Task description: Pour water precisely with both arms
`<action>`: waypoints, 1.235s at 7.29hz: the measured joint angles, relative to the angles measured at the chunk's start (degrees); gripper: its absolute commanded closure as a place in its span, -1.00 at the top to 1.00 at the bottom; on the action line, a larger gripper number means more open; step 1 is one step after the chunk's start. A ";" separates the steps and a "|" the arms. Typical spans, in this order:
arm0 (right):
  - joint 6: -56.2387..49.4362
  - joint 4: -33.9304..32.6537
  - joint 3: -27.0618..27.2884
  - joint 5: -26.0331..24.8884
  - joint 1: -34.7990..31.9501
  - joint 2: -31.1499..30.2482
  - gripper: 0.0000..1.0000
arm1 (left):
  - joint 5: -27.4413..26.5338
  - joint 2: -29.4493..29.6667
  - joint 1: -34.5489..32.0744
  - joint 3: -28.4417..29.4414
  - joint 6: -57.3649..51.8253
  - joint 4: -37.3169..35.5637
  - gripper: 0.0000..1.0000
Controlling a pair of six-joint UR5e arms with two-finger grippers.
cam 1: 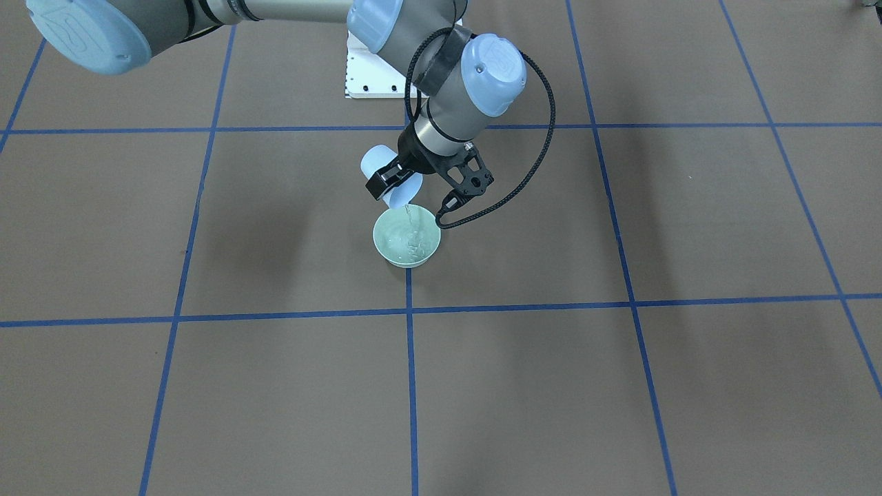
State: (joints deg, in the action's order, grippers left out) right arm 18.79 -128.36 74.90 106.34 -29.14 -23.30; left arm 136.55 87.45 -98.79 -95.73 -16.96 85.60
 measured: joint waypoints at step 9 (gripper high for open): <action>6.04 13.43 16.79 1.00 -5.32 -11.30 -1.00 | 3.78 0.99 0.02 -1.10 1.17 2.31 1.00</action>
State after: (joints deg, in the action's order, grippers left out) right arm 24.83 -114.92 91.69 107.34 -34.46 -34.60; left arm 140.33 88.43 -98.77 -96.83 -15.79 87.91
